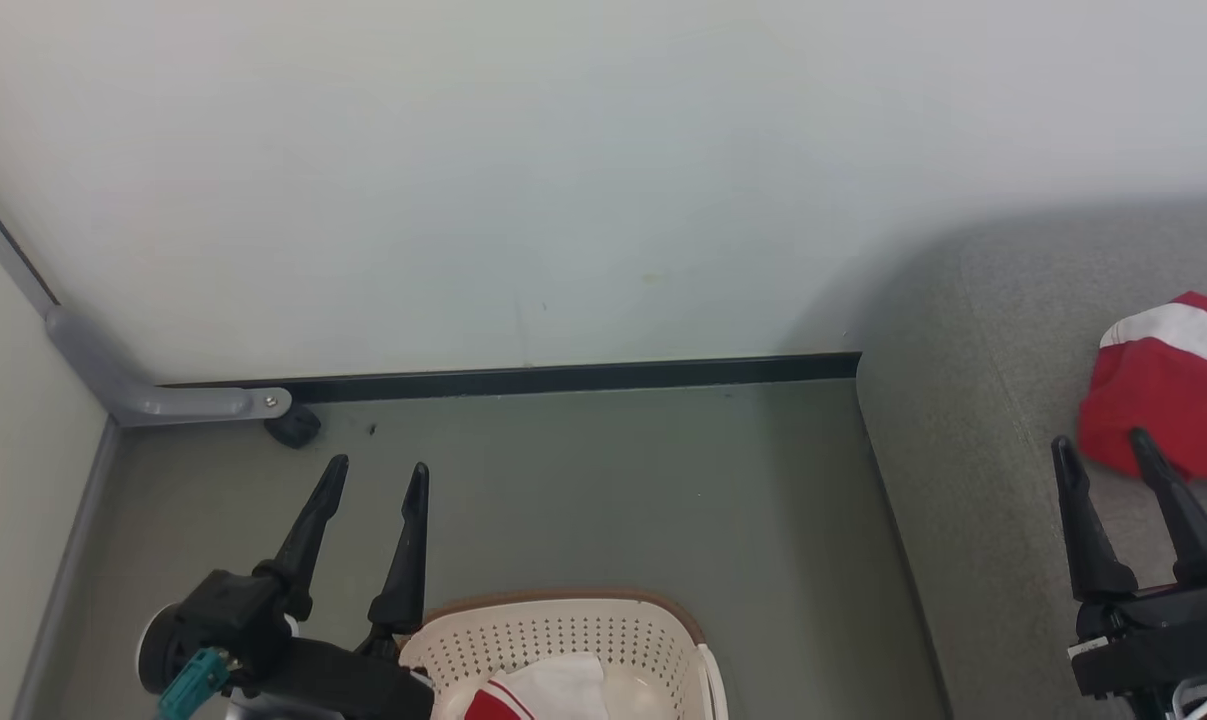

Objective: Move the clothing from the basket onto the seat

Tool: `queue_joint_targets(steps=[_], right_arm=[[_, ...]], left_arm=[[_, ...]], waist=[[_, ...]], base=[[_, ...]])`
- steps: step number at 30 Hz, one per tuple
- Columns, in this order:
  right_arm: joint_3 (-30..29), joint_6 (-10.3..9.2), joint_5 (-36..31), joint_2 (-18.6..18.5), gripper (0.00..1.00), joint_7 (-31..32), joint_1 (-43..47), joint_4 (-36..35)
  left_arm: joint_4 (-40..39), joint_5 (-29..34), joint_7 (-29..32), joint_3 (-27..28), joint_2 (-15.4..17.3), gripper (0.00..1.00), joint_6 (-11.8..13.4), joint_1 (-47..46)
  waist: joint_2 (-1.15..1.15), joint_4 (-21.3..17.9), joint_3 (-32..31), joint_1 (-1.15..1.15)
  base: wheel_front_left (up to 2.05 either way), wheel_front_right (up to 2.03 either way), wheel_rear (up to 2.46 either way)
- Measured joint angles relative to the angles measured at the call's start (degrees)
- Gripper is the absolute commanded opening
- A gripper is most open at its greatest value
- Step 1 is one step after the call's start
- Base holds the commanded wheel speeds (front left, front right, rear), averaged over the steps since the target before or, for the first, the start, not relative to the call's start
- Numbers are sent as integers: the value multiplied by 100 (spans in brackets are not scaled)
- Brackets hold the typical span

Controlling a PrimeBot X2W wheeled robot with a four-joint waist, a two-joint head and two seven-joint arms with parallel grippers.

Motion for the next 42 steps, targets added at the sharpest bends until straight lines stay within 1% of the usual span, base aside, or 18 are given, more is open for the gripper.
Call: queue_joint_targets(steps=[8,15,24,31,33,39,42], right_arm=[[10,0,-4,-1,100,0,-275,-104],[-9,0,-3,-12,100,0,-549,-197],[-71,0,14,-30,100,-1,-868,-212],[-63,0,24,-38,100,-1,-1089,-253],[-46,0,32,-57,100,-1,-1177,-269],[-1,0,31,-82,100,-1,-1383,-386],[-27,0,32,-155,100,-1,-1492,-390]], left_arm=[[122,4,164,-113,-81,100,3,-94],[510,11,408,-290,-174,100,-7,-383],[1315,18,701,-542,-361,100,-154,-750],[2027,45,882,-687,-532,100,-165,-1034],[2214,68,933,-737,-594,100,-207,-1106],[2759,65,1009,-757,-770,100,-213,-1366],[3036,65,1061,-762,-849,100,-227,-1541]], waist=[[0,-64,329,0],[0,-164,717,0],[1,-293,1203,1],[1,-370,1558,0],[1,-391,1661,0],[1,-451,1988,0],[1,-476,2154,0]], base=[[0,0,0],[0,0,0],[0,0,0],[0,0,0],[0,0,0],[0,0,0],[0,0,0]])
